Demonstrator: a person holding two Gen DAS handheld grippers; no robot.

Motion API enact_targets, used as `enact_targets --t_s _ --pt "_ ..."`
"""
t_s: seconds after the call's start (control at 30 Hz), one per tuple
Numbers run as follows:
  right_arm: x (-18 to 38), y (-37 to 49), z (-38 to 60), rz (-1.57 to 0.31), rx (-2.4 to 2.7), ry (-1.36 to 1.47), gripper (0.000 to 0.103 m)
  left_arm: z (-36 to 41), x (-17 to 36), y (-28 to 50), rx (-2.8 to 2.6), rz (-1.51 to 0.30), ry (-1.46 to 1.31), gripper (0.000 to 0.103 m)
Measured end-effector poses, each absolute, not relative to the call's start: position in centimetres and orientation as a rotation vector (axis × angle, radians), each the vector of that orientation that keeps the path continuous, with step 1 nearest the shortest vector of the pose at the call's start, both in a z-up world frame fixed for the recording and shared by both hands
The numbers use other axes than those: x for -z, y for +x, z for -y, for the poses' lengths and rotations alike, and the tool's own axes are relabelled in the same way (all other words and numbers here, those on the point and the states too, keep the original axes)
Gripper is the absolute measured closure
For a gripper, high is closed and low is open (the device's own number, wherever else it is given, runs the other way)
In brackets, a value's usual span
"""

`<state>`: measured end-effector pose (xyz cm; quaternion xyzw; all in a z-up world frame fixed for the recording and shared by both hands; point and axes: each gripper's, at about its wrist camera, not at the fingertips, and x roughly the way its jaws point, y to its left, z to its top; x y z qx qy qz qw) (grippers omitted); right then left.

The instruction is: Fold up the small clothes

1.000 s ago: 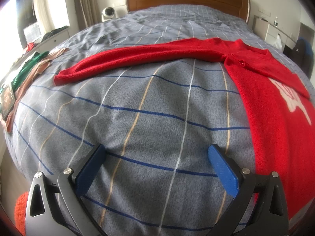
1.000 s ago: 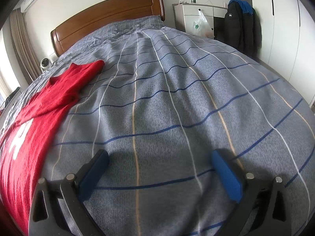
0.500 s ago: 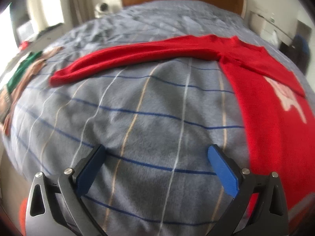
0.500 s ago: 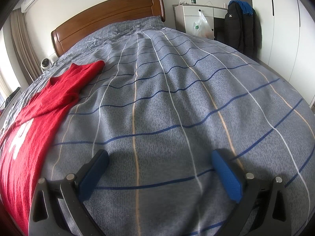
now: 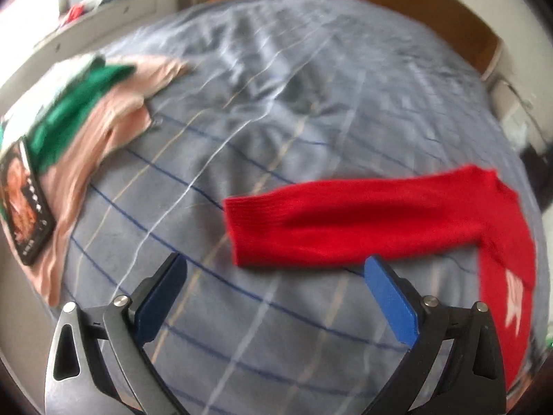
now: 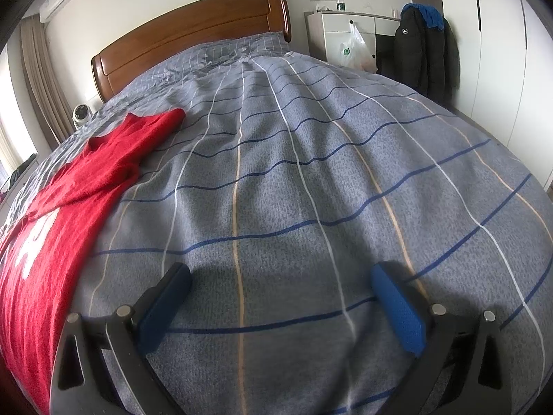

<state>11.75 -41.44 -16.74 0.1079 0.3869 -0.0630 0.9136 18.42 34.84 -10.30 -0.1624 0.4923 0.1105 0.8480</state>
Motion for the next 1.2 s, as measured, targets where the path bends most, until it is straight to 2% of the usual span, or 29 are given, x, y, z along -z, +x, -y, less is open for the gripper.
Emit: enact_targets --t_s 0.23,0.3,0.33,0.37,0.4,0.43,0.47,0.63,0.87,0.97,1.07,1.1,1.13,1.17,1.2 --pt "16.8 11.7 41.4 -0.800 0.133 0.219 0.000 -32.6 13.1 21.6 -0.272 -1.094 -0.274 0.002" --pt "16.8 11.7 41.4 -0.800 0.132 0.219 0.000 -31.4 13.3 22.0 -0.261 -1.095 -0.233 0.012" --pt "16.8 11.7 41.4 -0.800 0.132 0.219 0.000 -30.9 13.3 22.2 -0.269 -1.097 -0.198 0.030" --pt "16.8 11.7 41.4 -0.800 0.132 0.219 0.000 -30.6 13.2 22.3 -0.267 -1.102 -0.176 0.054" --pt "16.8 11.7 41.4 -0.800 0.132 0.219 0.000 -30.4 13.0 22.4 -0.266 -1.104 -0.166 0.066" --pt "16.8 11.7 41.4 -0.799 0.132 0.219 0.000 -30.2 12.4 22.4 -0.277 -1.099 -0.155 0.094" --pt "16.8 11.7 41.4 -0.799 0.132 0.219 0.000 -30.1 11.5 22.5 -0.272 -1.090 -0.161 0.097" --pt "16.7 11.6 41.5 -0.791 0.126 0.225 0.000 -25.3 2.9 23.7 -0.168 -0.935 -0.110 0.097" --pt "16.7 11.4 41.6 -0.781 0.122 0.231 0.000 -7.1 -10.3 25.9 0.202 -0.712 0.059 0.097" --pt "16.6 11.4 41.6 -0.777 0.120 0.234 0.000 1.2 -12.3 26.0 0.345 -0.678 0.082 0.097" --pt "16.6 11.2 41.8 -0.764 0.111 0.245 0.000 7.9 -11.5 26.5 0.456 -0.695 0.090 0.094" --pt "16.6 11.2 41.9 -0.762 0.109 0.248 0.000 10.2 -10.3 26.7 0.505 -0.730 0.101 0.089" --pt "16.6 11.2 41.9 -0.762 0.109 0.248 0.000 11.6 -9.3 26.6 0.535 -0.759 0.110 0.072" --pt "16.6 11.0 41.9 -0.761 0.108 0.248 0.000 13.0 -8.1 26.5 0.541 -0.787 0.129 0.042" --pt "16.6 11.0 41.9 -0.761 0.108 0.249 0.000 13.5 -7.0 25.9 0.519 -0.790 0.153 0.031"
